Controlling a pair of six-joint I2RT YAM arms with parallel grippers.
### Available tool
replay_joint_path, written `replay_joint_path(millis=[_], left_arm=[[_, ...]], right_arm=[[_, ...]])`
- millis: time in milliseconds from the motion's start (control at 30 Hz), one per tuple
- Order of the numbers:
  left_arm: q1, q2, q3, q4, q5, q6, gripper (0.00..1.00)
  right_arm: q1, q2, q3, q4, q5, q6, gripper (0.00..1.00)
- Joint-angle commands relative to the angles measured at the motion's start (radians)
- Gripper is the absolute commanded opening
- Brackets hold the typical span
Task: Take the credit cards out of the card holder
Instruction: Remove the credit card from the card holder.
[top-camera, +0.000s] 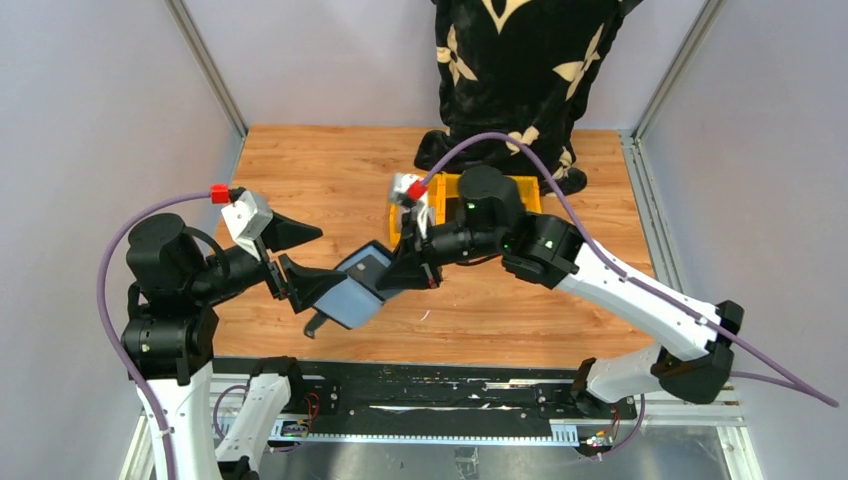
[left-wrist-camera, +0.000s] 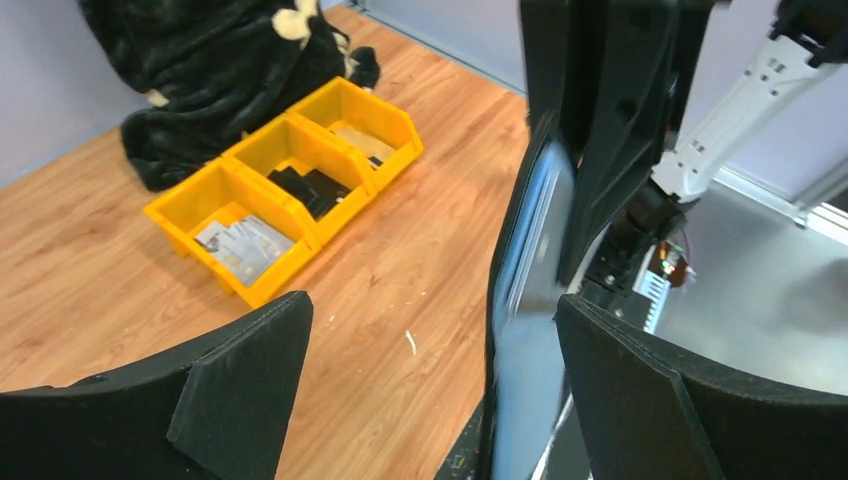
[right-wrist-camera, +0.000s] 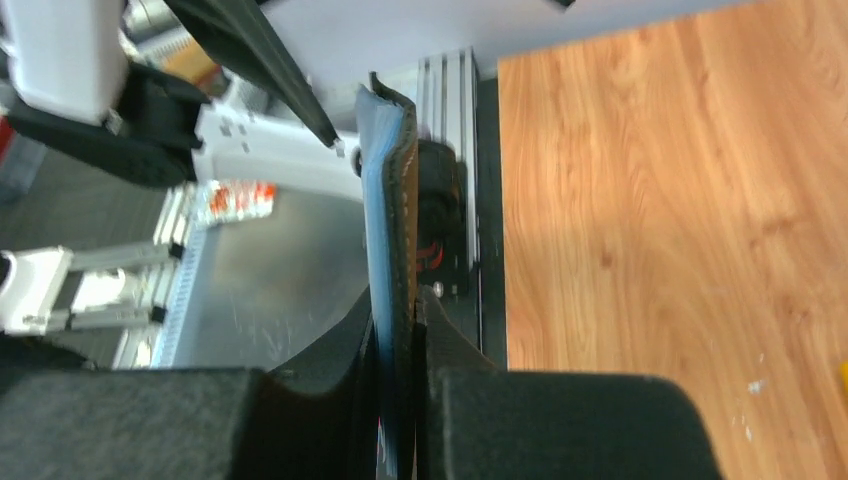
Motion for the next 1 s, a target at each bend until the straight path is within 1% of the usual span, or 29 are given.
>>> replay_joint_path(millis=[0, 133, 267, 333, 433, 500, 533, 567, 600, 667, 700, 833, 867, 900, 933, 967], left_arm=[[-0.004, 0.023, -0.022, -0.031, 0.134, 0.015, 1.00], [-0.005, 0.045, -0.093, -0.036, 0.252, -0.038, 0.98], [-0.009, 0.032, -0.136, -0.029, 0.261, -0.033, 0.90], [-0.019, 0.012, -0.152, -0.031, 0.288, -0.032, 0.88], [-0.040, 0.004, -0.178, -0.030, 0.288, -0.041, 0.86], [-0.044, 0.012, -0.208, -0.031, 0.305, -0.068, 0.84], [-0.059, 0.020, -0.218, -0.031, 0.304, -0.074, 0.80], [-0.084, 0.025, -0.228, -0.031, 0.296, -0.074, 0.72], [-0.090, 0.028, -0.232, -0.032, 0.291, -0.072, 0.68], [-0.099, 0.026, -0.238, -0.034, 0.291, -0.067, 0.55], [-0.102, 0.025, -0.239, -0.034, 0.290, -0.064, 0.51], [-0.102, 0.028, -0.244, -0.037, 0.275, -0.048, 0.19], [-0.102, 0.030, -0.247, -0.038, 0.273, -0.048, 0.12], [-0.102, 0.033, -0.247, -0.040, 0.268, -0.048, 0.05], [-0.102, 0.036, -0.246, -0.041, 0.262, -0.036, 0.00], [-0.102, 0.038, -0.242, -0.041, 0.255, -0.022, 0.00]], right_arm=[[0.077, 0.101, 0.151, -0.440, 0.077, -0.244, 0.00], [0.111, 0.166, 0.241, -0.504, 0.088, -0.288, 0.00], [0.124, 0.187, 0.265, -0.490, 0.066, -0.296, 0.00], [0.128, 0.196, 0.280, -0.486, 0.059, -0.297, 0.00], [0.129, 0.222, 0.328, -0.503, 0.045, -0.303, 0.00], [0.132, 0.243, 0.356, -0.515, 0.035, -0.306, 0.00], [0.133, 0.251, 0.365, -0.515, 0.031, -0.305, 0.00], [0.133, 0.257, 0.370, -0.515, 0.028, -0.301, 0.00], [0.134, 0.263, 0.375, -0.515, 0.027, -0.299, 0.00], [0.134, 0.274, 0.379, -0.514, 0.026, -0.295, 0.00], [0.135, 0.279, 0.381, -0.513, 0.024, -0.294, 0.00], [0.134, 0.274, 0.361, -0.476, 0.016, -0.272, 0.00], [0.133, 0.261, 0.340, -0.449, 0.021, -0.261, 0.02], [0.131, 0.240, 0.305, -0.404, 0.026, -0.247, 0.09], [0.129, 0.207, 0.254, -0.337, 0.031, -0.226, 0.22], [0.125, 0.166, 0.183, -0.252, 0.036, -0.194, 0.33]])
